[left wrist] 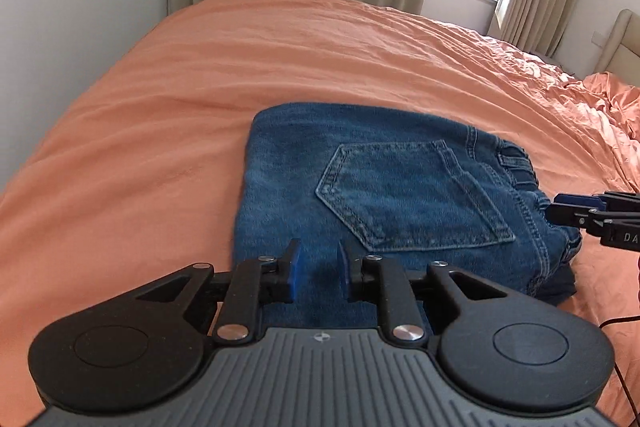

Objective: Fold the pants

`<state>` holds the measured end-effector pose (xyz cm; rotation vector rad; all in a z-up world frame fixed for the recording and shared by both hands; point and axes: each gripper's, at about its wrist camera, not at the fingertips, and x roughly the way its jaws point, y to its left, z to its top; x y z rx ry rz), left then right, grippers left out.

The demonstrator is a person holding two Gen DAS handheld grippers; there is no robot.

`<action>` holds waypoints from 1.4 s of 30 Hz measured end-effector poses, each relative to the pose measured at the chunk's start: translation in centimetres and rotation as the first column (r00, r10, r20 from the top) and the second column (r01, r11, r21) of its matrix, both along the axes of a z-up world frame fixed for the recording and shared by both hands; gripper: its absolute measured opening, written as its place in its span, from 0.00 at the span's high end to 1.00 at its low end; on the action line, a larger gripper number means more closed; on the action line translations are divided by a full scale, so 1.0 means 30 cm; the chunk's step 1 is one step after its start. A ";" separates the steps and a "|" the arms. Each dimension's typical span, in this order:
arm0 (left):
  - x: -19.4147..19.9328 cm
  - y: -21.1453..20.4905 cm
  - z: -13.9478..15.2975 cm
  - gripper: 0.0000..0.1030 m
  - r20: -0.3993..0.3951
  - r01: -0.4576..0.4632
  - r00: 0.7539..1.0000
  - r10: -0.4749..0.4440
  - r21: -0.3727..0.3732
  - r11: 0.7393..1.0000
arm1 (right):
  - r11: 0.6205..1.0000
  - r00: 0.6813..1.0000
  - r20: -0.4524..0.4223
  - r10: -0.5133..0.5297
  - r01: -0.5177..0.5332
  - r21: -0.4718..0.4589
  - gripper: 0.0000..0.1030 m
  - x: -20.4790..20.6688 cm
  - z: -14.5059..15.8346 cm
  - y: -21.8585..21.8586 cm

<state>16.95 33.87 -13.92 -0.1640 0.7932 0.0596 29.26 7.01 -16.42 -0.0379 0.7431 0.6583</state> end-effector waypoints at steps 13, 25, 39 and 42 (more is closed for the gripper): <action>0.021 0.013 -0.100 0.86 -0.156 -0.081 0.985 0.079 -0.011 0.997 | 0.999 0.986 -0.162 -0.026 0.020 -0.041 0.69 0.098 -0.104 0.023; -0.166 -0.142 0.313 0.66 0.029 -0.102 0.995 0.099 0.137 0.985 | 1.000 1.000 0.010 -0.002 0.002 -0.013 0.33 -0.063 0.356 -0.051; -0.573 -0.601 0.723 0.01 0.448 -0.228 0.893 0.045 0.363 0.904 | 0.988 0.944 0.309 -0.120 0.081 0.135 0.21 -0.619 0.741 -0.341; -0.644 -0.659 0.733 0.00 0.469 -0.244 0.880 0.073 0.315 0.917 | 0.982 0.932 0.326 -0.155 0.111 0.150 0.21 -0.722 0.734 -0.401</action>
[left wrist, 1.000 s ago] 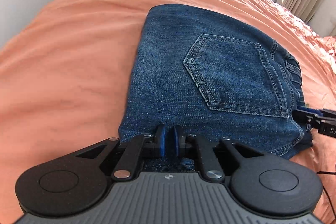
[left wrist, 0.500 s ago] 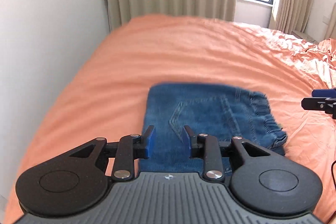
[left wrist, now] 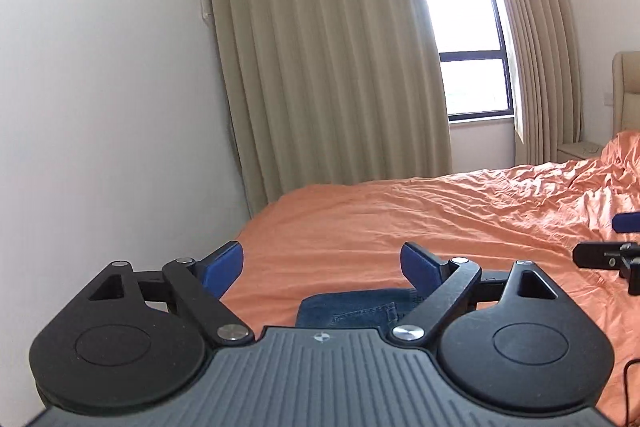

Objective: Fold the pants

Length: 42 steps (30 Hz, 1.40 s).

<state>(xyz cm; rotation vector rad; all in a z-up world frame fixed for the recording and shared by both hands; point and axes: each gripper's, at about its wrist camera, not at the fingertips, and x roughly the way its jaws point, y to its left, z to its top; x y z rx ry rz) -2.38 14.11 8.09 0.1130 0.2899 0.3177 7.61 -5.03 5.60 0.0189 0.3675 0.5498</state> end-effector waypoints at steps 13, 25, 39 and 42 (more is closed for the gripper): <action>-0.013 -0.086 -0.280 0.00 -0.159 -0.085 0.985 0.062 -0.143 0.986 | 0.995 0.993 -0.077 -0.089 0.086 -0.042 0.21 -0.172 -0.285 -0.047; 0.044 -0.034 -0.455 0.00 -0.313 -0.158 0.943 0.113 -0.125 0.979 | 0.985 0.984 -0.146 -0.103 0.081 -0.151 0.21 -0.051 -0.477 0.132; 0.068 0.010 -0.475 0.00 -0.331 -0.155 0.939 0.096 -0.157 0.975 | 0.985 0.981 -0.164 -0.103 0.078 -0.151 0.21 -0.030 -0.478 0.158; 0.067 0.008 -0.473 0.00 -0.331 -0.155 0.939 0.094 -0.163 0.974 | 0.986 0.982 -0.159 -0.103 0.080 -0.148 0.21 -0.031 -0.469 0.155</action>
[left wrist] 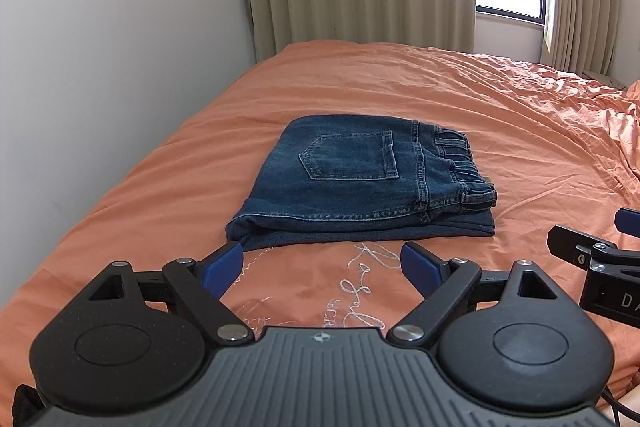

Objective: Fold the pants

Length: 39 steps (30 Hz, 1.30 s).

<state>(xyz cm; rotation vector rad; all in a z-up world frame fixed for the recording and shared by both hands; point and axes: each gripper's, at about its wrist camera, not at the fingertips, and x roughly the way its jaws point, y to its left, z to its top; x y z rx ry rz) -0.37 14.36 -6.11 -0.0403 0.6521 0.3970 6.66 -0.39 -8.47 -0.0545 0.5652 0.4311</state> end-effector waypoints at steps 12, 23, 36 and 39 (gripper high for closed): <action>0.001 -0.016 0.015 0.00 -0.001 0.009 1.000 -0.009 0.007 1.000 | 1.000 1.000 0.003 0.007 -0.007 0.010 0.21 -0.007 0.019 -0.017; 0.000 -0.023 0.021 0.00 0.001 0.020 1.000 -0.020 0.011 1.000 | 1.000 1.000 -0.004 0.001 -0.001 0.016 0.21 -0.002 0.033 -0.029; -0.006 -0.025 0.025 0.00 0.013 0.020 1.000 -0.020 0.005 1.000 | 1.000 1.000 -0.003 -0.004 0.004 0.010 0.21 -0.005 0.039 -0.025; -0.004 -0.021 0.026 0.00 0.014 0.020 1.000 -0.020 0.006 1.000 | 1.000 1.000 -0.006 -0.005 0.005 0.014 0.21 -0.005 0.039 -0.028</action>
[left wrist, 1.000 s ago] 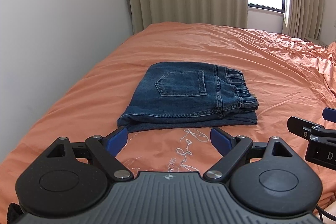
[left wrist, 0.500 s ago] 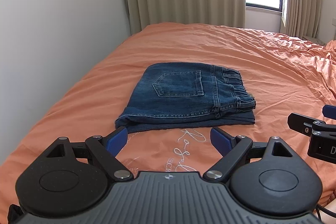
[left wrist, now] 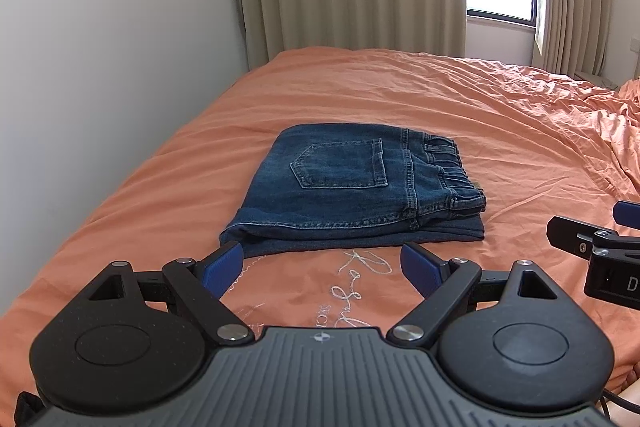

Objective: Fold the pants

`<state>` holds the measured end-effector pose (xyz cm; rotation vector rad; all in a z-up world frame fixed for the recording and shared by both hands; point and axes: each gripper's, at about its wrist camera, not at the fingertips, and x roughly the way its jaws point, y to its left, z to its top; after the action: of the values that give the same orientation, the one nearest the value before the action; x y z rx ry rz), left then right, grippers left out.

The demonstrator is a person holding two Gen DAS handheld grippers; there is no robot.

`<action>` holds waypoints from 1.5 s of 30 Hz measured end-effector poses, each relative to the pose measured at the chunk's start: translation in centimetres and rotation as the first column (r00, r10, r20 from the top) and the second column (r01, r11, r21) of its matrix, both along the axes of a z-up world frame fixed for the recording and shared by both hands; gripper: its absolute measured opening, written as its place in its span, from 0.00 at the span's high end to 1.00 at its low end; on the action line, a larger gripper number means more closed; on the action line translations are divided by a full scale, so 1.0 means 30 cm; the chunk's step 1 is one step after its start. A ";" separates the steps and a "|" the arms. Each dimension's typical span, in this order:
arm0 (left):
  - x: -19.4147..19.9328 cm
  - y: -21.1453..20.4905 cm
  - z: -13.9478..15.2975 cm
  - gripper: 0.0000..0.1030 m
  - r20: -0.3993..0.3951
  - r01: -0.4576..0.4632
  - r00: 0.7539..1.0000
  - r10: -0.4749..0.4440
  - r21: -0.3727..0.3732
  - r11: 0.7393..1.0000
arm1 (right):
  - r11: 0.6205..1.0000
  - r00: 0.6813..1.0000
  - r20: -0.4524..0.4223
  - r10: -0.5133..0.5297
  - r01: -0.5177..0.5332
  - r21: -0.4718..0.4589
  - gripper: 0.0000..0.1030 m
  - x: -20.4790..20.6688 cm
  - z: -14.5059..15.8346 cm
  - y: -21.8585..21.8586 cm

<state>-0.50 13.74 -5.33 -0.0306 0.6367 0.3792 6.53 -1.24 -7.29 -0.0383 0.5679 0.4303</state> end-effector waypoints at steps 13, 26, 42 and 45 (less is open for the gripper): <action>0.000 -0.006 0.004 0.00 -0.002 0.011 1.000 -0.011 0.015 1.000 | 1.000 1.000 -0.013 -0.018 0.019 0.003 0.21 0.006 -0.002 -0.016; -0.003 -0.003 0.011 0.00 0.001 0.011 1.000 -0.011 0.019 1.000 | 1.000 1.000 -0.015 -0.019 0.019 0.012 0.21 0.005 -0.001 -0.018; -0.009 -0.006 0.022 0.00 0.016 0.032 0.999 -0.033 0.042 0.999 | 0.999 0.999 -0.016 -0.031 0.031 0.021 0.21 0.000 0.003 -0.022; -0.010 -0.006 0.020 0.00 0.022 0.031 0.999 -0.032 0.042 0.999 | 0.999 0.999 -0.018 -0.030 0.030 0.020 0.21 -0.001 0.002 -0.021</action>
<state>-0.80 13.55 -4.73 0.0153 0.6064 0.3617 6.51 -1.87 -7.23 -0.0063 0.5804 0.4078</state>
